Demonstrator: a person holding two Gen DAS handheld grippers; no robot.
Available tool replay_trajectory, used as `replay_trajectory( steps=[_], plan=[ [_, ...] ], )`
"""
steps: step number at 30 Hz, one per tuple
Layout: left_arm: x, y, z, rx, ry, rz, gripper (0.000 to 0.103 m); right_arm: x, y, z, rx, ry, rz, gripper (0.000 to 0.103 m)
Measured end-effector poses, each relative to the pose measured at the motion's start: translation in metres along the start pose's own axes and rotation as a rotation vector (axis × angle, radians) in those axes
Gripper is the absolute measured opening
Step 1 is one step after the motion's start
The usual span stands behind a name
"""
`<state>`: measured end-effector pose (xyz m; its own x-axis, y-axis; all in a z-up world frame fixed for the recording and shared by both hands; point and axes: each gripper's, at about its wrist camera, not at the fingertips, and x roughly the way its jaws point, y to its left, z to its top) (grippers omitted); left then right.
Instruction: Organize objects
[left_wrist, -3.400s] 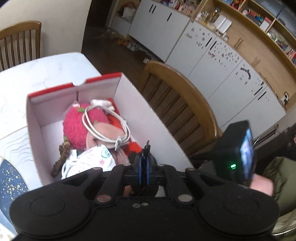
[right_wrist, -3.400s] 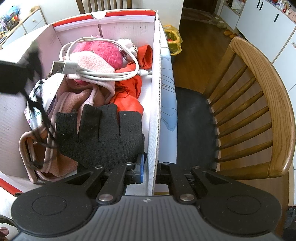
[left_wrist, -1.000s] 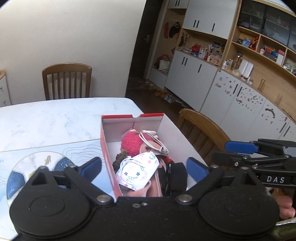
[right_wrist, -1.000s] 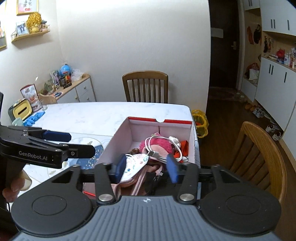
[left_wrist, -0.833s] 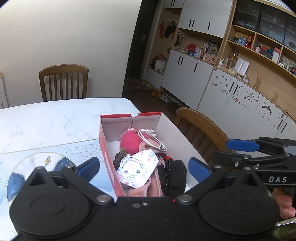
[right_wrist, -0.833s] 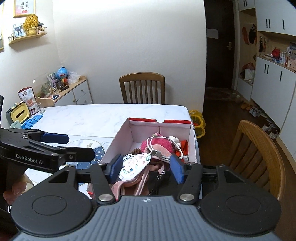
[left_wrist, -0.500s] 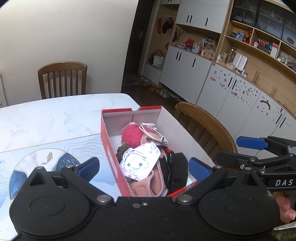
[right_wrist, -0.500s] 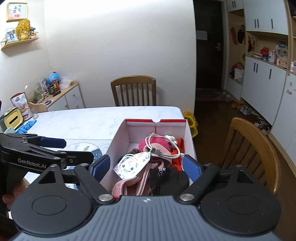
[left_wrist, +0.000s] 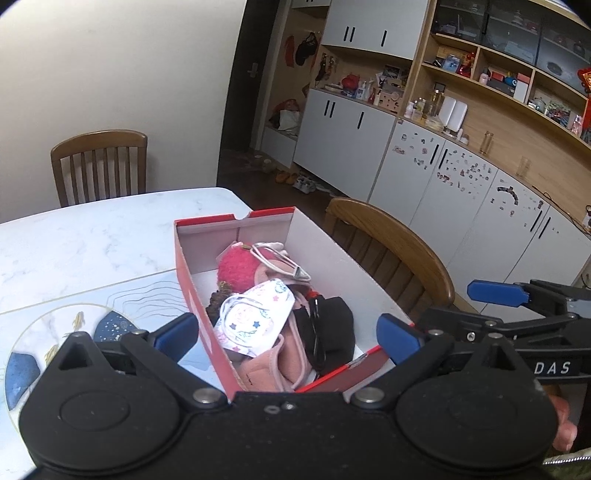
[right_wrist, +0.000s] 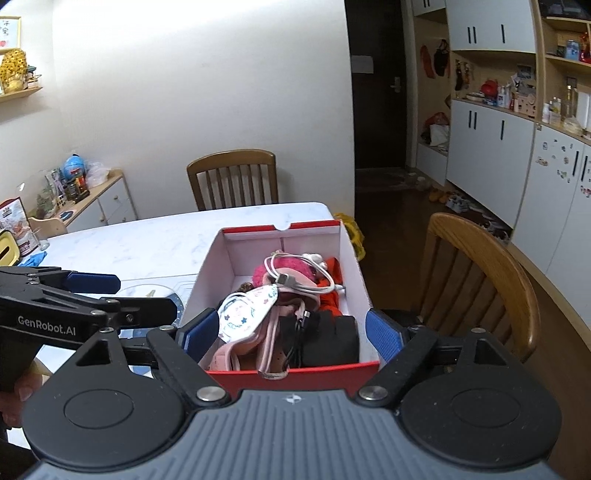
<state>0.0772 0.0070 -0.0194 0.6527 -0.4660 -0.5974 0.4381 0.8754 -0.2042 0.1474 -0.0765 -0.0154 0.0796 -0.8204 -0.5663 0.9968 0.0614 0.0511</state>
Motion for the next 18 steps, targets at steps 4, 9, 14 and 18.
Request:
replay_trajectory(
  steps=[4,9,14,18],
  plan=[
    [0.003,-0.004,-0.001,0.02,0.004,0.001,0.102,-0.004,-0.002,-0.003,0.011,-0.007,-0.027,0.087],
    [0.007,-0.006,-0.003,0.026,0.022,-0.019,0.102,-0.004,-0.005,-0.007,0.026,-0.003,-0.053,0.087],
    [0.01,-0.005,-0.005,0.02,0.034,-0.024,0.102,-0.005,-0.006,-0.009,0.033,-0.006,-0.068,0.087],
    [0.011,-0.002,-0.006,0.01,0.037,-0.032,0.102,-0.003,-0.005,-0.01,0.029,0.0,-0.075,0.087]
  ],
)
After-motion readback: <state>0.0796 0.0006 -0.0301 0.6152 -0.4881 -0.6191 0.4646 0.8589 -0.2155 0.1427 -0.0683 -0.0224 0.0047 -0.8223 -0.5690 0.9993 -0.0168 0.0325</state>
